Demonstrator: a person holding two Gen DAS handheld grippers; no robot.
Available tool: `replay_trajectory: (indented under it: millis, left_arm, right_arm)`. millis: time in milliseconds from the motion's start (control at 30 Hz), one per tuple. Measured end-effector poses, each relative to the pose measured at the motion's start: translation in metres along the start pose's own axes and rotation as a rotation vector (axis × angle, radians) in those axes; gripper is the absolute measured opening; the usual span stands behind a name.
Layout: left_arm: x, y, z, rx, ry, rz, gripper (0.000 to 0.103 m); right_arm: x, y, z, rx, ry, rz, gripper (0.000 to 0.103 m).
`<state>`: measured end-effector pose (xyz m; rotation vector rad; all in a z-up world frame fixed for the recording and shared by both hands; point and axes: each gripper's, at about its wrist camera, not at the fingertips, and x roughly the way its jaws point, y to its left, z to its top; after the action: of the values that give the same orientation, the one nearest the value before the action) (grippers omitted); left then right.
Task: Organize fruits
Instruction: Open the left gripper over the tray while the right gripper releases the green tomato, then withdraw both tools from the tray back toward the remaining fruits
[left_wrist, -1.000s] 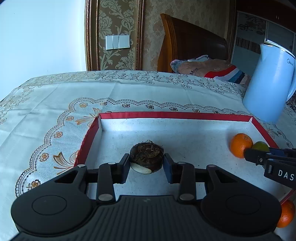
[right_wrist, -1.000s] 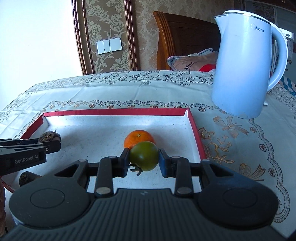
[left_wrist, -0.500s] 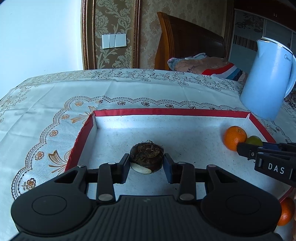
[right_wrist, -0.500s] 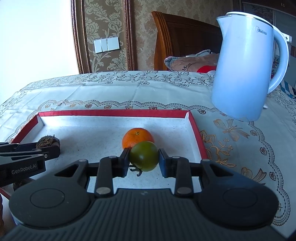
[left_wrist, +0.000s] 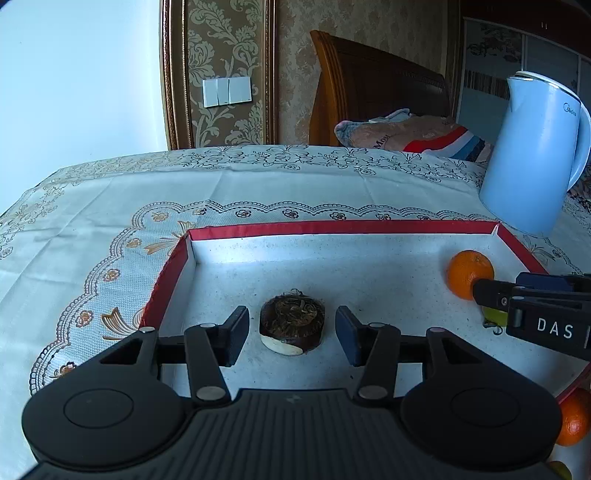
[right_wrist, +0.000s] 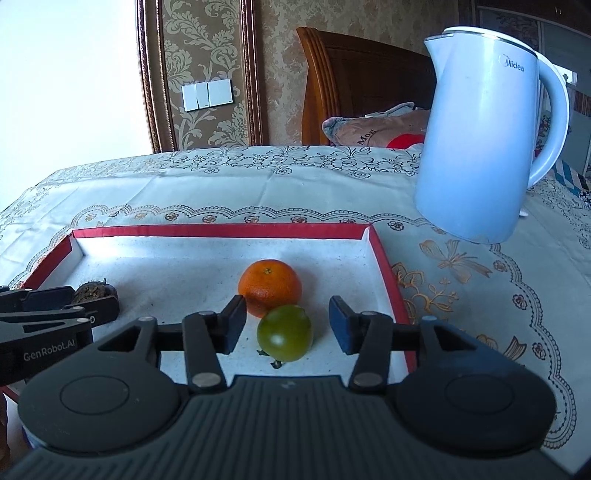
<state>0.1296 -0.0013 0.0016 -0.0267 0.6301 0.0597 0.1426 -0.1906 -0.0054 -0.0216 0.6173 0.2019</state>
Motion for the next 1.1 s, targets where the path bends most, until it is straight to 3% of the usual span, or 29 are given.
replay_trajectory:
  millis: [33, 100, 167, 200, 300, 367, 767, 1100]
  left_arm:
    - [-0.001, 0.001, 0.0, -0.004, -0.004, 0.001, 0.051]
    - [-0.001, 0.003, 0.0, -0.014, -0.007, -0.003, 0.055]
    - [-0.003, 0.005, -0.001, -0.023, -0.018, 0.003, 0.066]
    - [-0.006, 0.005, -0.001, -0.026, -0.03, 0.006, 0.067]
    - [-0.014, 0.008, -0.004, -0.029, -0.069, 0.021, 0.067]
    - [-0.018, 0.009, -0.005, -0.035, -0.085, 0.03, 0.076]
    - [-0.041, 0.018, -0.016, -0.052, -0.147, 0.071, 0.076]
    - [-0.072, 0.024, -0.039, -0.048, -0.191, 0.074, 0.08]
  right_arm:
    - [0.0, 0.0, 0.0, 0.002, 0.001, 0.002, 0.051]
    - [-0.001, -0.001, -0.001, 0.001, -0.004, -0.002, 0.067]
    - [-0.005, 0.0, -0.001, -0.005, -0.024, -0.013, 0.075]
    - [-0.007, 0.0, -0.001, -0.004, -0.035, -0.015, 0.084]
    - [-0.017, -0.002, -0.003, 0.009, -0.069, -0.013, 0.097]
    - [-0.021, -0.005, -0.007, 0.013, -0.081, -0.004, 0.099]
    - [-0.039, -0.023, -0.025, 0.081, -0.107, 0.012, 0.103]
    - [-0.053, -0.018, -0.038, 0.049, -0.141, -0.005, 0.103]
